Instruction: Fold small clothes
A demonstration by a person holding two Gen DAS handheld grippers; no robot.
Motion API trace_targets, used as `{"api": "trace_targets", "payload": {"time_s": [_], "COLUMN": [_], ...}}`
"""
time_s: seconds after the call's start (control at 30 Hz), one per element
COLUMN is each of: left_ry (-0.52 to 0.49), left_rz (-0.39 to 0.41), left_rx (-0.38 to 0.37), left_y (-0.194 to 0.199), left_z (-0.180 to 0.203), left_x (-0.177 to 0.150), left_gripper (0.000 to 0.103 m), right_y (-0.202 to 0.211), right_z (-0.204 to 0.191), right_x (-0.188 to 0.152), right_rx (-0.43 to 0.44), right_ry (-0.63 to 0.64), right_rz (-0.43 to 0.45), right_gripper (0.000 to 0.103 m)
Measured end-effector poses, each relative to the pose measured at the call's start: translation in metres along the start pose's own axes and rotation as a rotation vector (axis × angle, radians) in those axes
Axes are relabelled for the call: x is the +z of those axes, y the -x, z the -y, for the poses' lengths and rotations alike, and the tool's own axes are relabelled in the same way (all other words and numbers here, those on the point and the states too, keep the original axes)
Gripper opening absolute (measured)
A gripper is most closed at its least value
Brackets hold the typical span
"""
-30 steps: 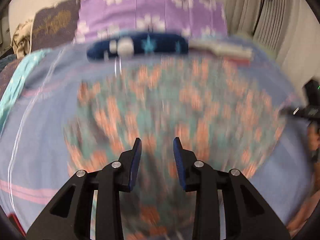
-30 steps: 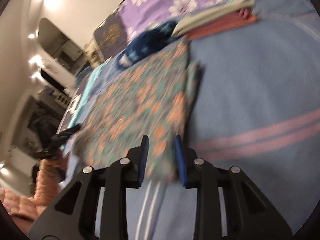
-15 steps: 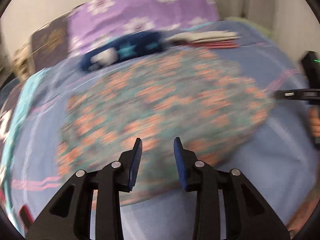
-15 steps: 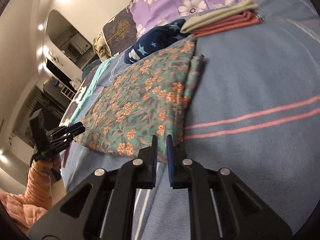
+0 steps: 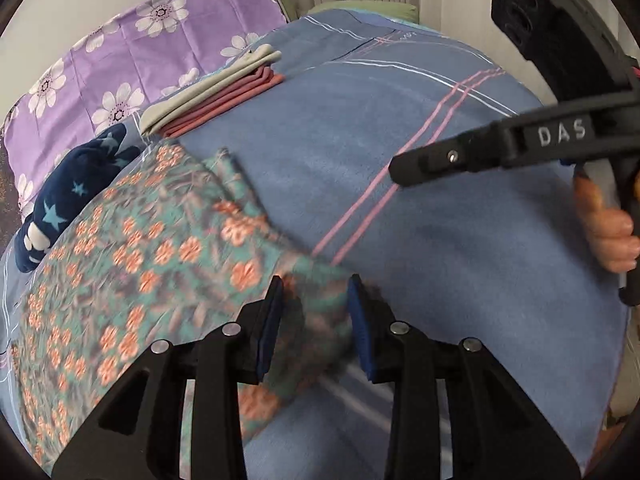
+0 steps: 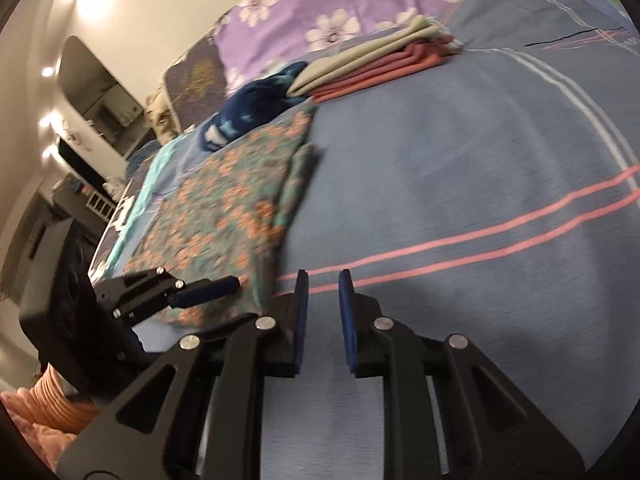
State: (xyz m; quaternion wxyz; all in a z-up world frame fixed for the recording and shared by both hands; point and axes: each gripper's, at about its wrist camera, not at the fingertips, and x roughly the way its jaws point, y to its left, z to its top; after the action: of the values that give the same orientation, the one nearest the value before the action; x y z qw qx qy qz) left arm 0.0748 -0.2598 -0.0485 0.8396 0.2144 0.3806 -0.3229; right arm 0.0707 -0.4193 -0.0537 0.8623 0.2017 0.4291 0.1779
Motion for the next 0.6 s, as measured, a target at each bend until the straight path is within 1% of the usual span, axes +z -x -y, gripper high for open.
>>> {"api": "trace_targets", "payload": {"time_s": [0.03, 0.07, 0.1, 0.2, 0.3, 0.43, 0.5, 0.53, 0.57, 0.6], "left_ry": [0.016, 0.053, 0.084, 0.130, 0.169, 0.179, 0.141, 0.108, 0.082, 0.052], "left_rz": [-0.004, -0.004, 0.002, 0.021, -0.007, -0.013, 0.000, 0.018, 0.028, 0.030], "left_rx": [-0.018, -0.055, -0.073, -0.106, -0.139, -0.122, -0.089, -0.059, -0.037, -0.018], "left_y": [-0.001, 0.000, 0.004, 0.019, 0.018, 0.011, 0.011, 0.012, 0.012, 0.010], "left_z": [-0.003, -0.008, -0.012, -0.022, -0.027, -0.025, -0.017, -0.011, -0.008, -0.004], "left_x": [0.002, 0.002, 0.002, -0.005, -0.011, -0.015, -0.011, -0.008, -0.006, -0.004], "left_gripper": [0.008, 0.000, 0.000, 0.000, 0.000, 0.000, 0.017, 0.033, 0.041, 0.041], "right_y": [-0.001, -0.003, -0.007, -0.022, -0.047, -0.084, -0.098, -0.101, -0.105, -0.107], "right_z": [0.000, -0.001, -0.002, -0.003, -0.004, -0.005, -0.007, -0.008, -0.008, -0.008], "right_x": [0.003, 0.004, 0.009, 0.020, 0.041, 0.067, 0.077, 0.081, 0.086, 0.089], "right_rx": [-0.008, -0.015, -0.021, -0.017, 0.015, 0.052, 0.056, 0.055, 0.061, 0.069], "right_ry": [0.006, 0.012, 0.023, 0.044, 0.034, -0.017, -0.025, -0.030, -0.037, -0.044], "right_rz": [-0.002, -0.005, -0.013, -0.048, -0.105, -0.165, -0.173, -0.171, -0.168, -0.167], "right_gripper": [0.019, 0.023, 0.027, 0.029, 0.029, 0.029, 0.029, 0.029, 0.029, 0.029]}}
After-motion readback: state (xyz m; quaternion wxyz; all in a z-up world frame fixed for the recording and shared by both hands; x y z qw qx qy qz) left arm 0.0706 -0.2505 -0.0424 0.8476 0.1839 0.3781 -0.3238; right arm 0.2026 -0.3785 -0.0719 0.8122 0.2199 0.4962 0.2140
